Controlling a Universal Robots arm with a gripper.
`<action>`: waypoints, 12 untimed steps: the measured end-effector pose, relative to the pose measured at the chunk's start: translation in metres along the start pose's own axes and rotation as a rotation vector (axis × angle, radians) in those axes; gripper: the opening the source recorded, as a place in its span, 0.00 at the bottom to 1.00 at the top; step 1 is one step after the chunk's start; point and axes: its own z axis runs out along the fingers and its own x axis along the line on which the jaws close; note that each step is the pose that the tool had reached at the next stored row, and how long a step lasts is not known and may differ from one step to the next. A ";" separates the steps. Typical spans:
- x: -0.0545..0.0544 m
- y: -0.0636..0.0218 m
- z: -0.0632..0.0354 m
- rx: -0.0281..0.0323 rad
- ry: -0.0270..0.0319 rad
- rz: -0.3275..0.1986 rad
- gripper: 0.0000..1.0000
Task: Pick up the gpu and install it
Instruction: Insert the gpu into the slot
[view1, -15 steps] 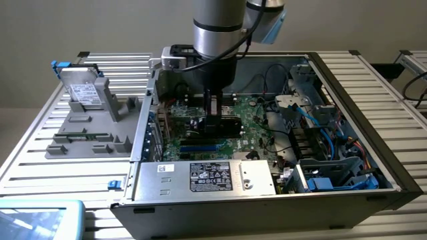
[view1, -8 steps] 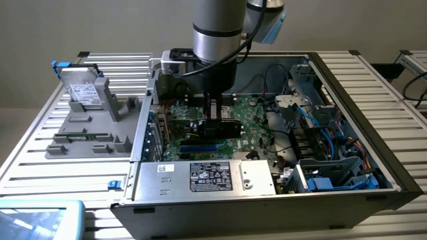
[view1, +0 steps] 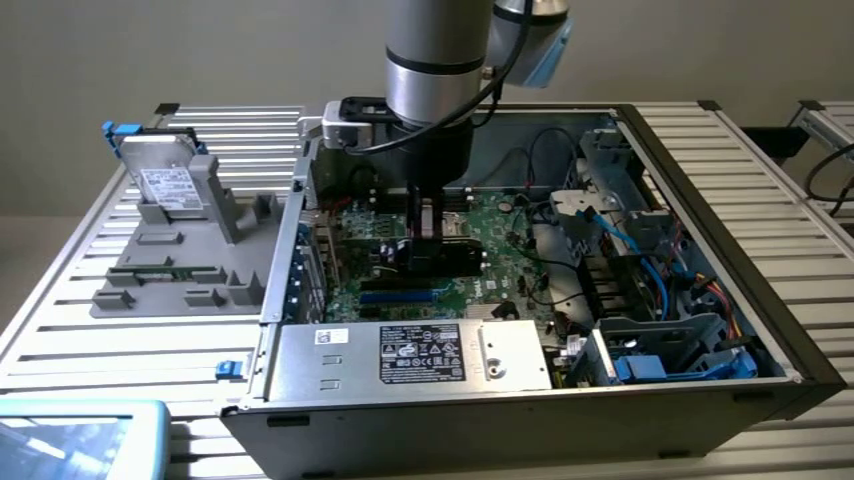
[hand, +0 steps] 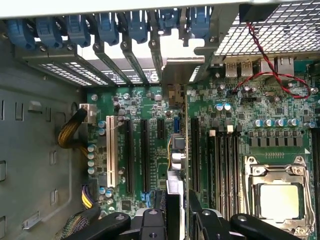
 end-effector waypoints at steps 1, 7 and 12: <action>-0.001 0.0001 0.0005 0.0001 0.0002 0.000 0.28; -0.003 0.0000 0.0032 0.0000 0.0022 0.000 0.28; -0.004 0.0001 0.0035 -0.0046 0.0035 0.000 0.28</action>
